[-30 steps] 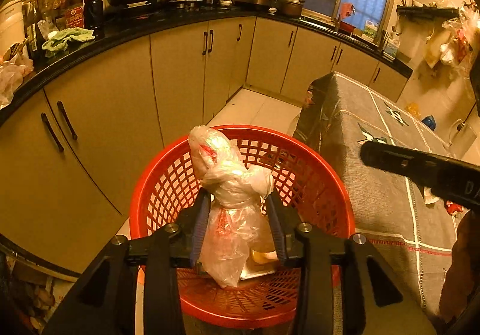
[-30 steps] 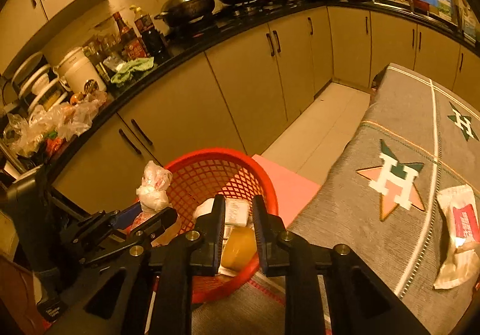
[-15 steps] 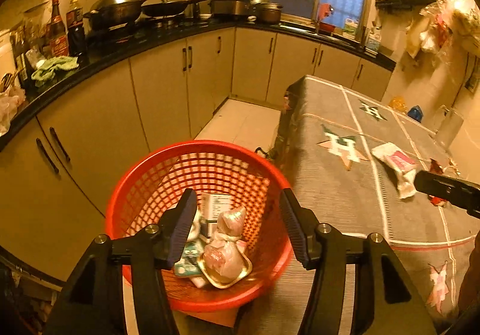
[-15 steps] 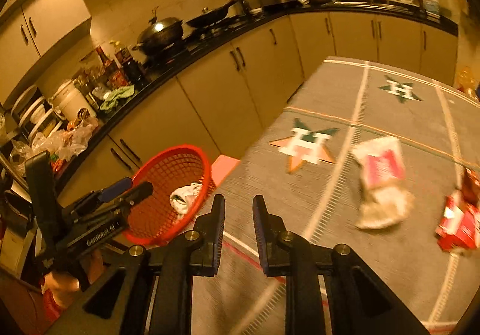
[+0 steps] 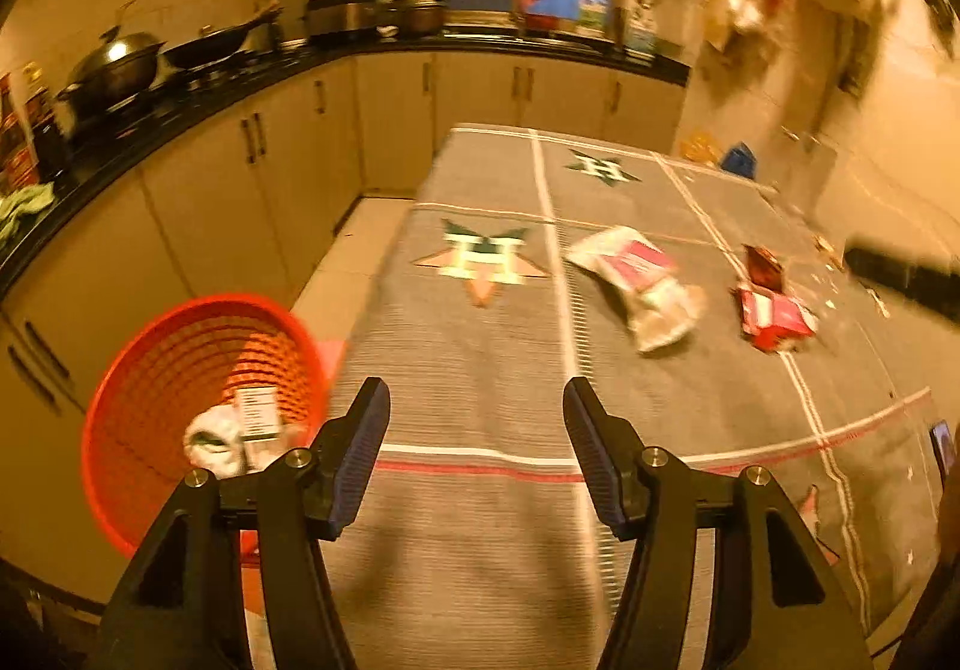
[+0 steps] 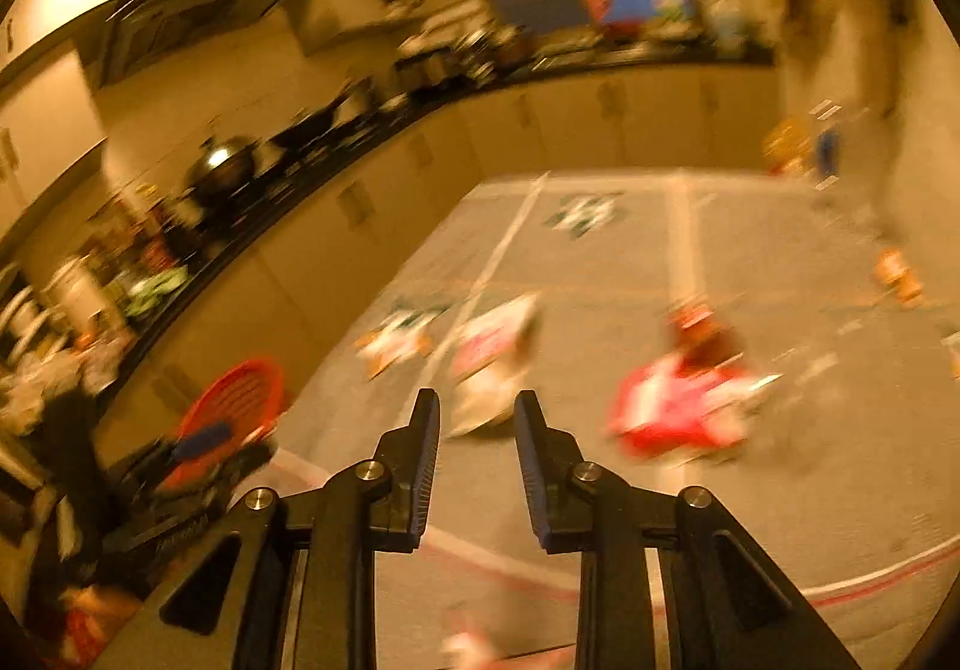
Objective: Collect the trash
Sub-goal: 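Move both open tools back toward the snack bags on the table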
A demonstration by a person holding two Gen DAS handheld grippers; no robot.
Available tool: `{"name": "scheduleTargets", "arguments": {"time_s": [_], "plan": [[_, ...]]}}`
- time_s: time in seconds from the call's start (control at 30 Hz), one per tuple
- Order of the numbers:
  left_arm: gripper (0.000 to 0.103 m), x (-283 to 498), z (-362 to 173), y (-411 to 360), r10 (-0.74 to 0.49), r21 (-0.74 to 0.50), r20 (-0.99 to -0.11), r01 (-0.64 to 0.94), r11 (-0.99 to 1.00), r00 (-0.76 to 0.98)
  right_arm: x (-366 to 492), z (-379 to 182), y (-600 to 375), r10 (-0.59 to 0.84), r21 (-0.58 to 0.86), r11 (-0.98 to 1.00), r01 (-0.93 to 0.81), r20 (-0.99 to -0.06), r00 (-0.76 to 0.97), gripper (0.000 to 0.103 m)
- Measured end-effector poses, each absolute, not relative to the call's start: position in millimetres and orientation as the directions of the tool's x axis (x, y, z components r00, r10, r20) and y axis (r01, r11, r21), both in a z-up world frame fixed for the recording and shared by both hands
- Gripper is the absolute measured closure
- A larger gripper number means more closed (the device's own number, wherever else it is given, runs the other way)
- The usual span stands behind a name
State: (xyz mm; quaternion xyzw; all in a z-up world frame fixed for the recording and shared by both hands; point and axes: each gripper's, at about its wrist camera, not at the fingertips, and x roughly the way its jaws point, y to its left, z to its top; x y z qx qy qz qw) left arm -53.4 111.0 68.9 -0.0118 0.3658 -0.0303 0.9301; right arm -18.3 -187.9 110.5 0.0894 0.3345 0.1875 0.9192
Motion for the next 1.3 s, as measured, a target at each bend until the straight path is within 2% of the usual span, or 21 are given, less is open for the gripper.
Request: {"name": "scheduleTargets", "arguments": {"time_s": [0.03,0.13,0.3,0.5,0.53,0.67,0.7,0.8,0.87,0.97,1.3], "plan": [[0.044,-53,69,104,-0.072,-0.041,-0.681,0.061,0.997,0.729,-17,117,-199,0.353,0.261,0.934,-0.243,-0.573,0.74,0.073],[0.043,-52,68,89,-0.092,-0.041,-0.685,0.088,0.995,0.723,-4,126,-227,0.213,0.185,0.974,-0.128,-0.582,0.785,0.054],[0.042,-47,62,70,-0.104,-0.028,-0.696,0.118,0.993,0.71,28,111,-252,0.013,0.043,0.999,0.019,-0.63,0.776,0.054],[0.042,-42,59,63,-0.11,-0.027,-0.707,0.129,0.991,0.699,50,86,-261,-0.019,0.036,0.998,0.06,-0.687,0.726,0.054],[0.042,-41,58,62,-0.109,-0.026,-0.707,0.128,0.991,0.698,50,84,-262,-0.021,0.034,0.997,0.063,-0.693,0.721,0.056],[0.042,-37,59,62,-0.114,-0.034,-0.712,0.129,0.991,0.693,43,74,-266,0.005,0.059,0.997,0.053,-0.714,0.7,0.08],[0.042,-36,59,61,-0.115,-0.036,-0.712,0.128,0.991,0.692,41,72,-268,0.013,0.068,0.996,0.051,-0.718,0.696,0.082],[0.042,-35,61,60,-0.124,-0.044,-0.712,0.133,0.99,0.691,32,68,-273,0.02,0.082,0.995,0.056,-0.717,0.696,0.083],[0.042,-34,63,58,-0.125,-0.042,-0.712,0.137,0.99,0.691,26,64,-280,0.028,0.099,0.993,0.061,-0.715,0.699,0.091],[0.042,-33,64,55,-0.13,-0.042,-0.715,0.144,0.989,0.687,15,61,-292,0.041,0.13,0.989,0.074,-0.711,0.702,0.096],[0.038,-20,68,38,-0.145,-0.062,-0.728,0.147,0.987,0.67,-11,56,-316,0.058,0.182,0.979,0.095,-0.689,0.722,0.097]]}}
